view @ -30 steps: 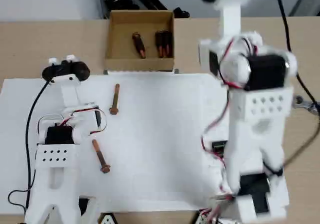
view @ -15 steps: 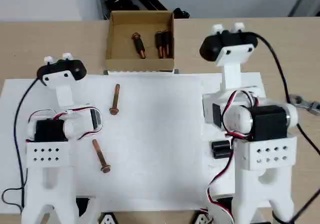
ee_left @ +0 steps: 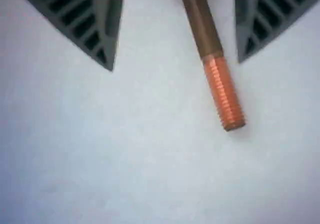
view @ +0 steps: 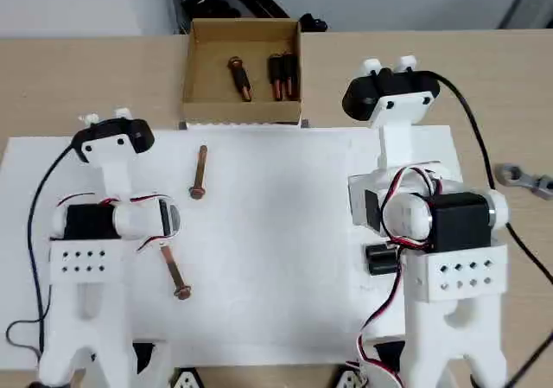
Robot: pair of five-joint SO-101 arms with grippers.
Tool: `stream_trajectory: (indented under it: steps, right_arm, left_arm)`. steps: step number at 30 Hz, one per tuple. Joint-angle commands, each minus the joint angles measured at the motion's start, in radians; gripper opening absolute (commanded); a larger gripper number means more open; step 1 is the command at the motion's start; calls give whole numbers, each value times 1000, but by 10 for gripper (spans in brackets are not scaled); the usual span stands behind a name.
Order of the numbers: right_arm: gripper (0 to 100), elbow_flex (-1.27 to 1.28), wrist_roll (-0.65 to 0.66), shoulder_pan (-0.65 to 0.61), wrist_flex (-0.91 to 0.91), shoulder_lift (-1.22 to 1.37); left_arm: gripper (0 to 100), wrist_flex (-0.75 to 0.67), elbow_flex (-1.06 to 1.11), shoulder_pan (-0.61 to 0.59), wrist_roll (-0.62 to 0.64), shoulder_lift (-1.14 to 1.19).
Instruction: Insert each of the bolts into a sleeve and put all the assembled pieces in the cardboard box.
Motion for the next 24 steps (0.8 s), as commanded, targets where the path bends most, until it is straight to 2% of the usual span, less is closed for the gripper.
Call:
stream_trajectory:
  steps: [1,6,9,16,24]
  right_arm:
    - [4,-3,5,12,-16,-22]
    - [4,-3,5,12,-16,-22]
    - [4,-3,5,12,-16,-22]
    - [4,-3,5,12,-16,-22]
    - [4,-3,5,12,-16,-22]
  left_arm:
    - [152,-26,-18,9,-3,114]
    - [148,80,-219,11,18,376]
    - [148,135,-315,14,20,457]
    - [121,230,-318,5,41,463]
    - [131,232,-282,-8,48,474]
